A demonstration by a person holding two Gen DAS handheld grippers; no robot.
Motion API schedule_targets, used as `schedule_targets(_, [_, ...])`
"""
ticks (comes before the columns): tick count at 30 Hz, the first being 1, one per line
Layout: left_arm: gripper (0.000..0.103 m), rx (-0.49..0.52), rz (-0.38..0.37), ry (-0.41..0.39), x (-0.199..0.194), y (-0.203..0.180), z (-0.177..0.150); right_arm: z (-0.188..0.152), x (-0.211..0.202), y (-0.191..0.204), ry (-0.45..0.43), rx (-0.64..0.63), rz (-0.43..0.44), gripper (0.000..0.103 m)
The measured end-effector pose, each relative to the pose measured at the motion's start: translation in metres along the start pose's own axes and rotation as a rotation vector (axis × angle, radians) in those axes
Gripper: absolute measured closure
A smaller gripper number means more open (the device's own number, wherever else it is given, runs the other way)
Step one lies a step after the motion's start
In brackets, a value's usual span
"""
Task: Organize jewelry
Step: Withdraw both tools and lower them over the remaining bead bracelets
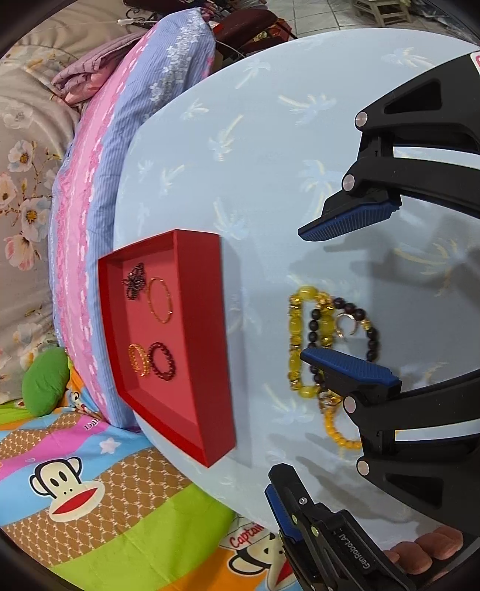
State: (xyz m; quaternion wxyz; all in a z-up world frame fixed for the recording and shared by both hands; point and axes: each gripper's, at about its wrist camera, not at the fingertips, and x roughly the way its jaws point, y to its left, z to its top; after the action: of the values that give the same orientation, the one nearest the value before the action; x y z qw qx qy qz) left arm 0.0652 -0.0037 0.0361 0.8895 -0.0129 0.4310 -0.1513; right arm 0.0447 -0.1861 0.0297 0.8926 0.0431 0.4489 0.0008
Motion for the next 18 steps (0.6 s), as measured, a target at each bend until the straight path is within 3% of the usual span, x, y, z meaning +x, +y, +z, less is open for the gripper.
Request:
schedule_targets(4, [0.072,0.010,-0.009,0.016,0.002,-0.004,-0.013,-0.010,0.003,0.001,0.010,-0.004,-0.008,0.047])
schedule_targets(18, [0.072,0.040,-0.010,0.051,0.013,-0.012,-0.035,-0.021,0.020,0.010,0.041,-0.012,-0.030,0.071])
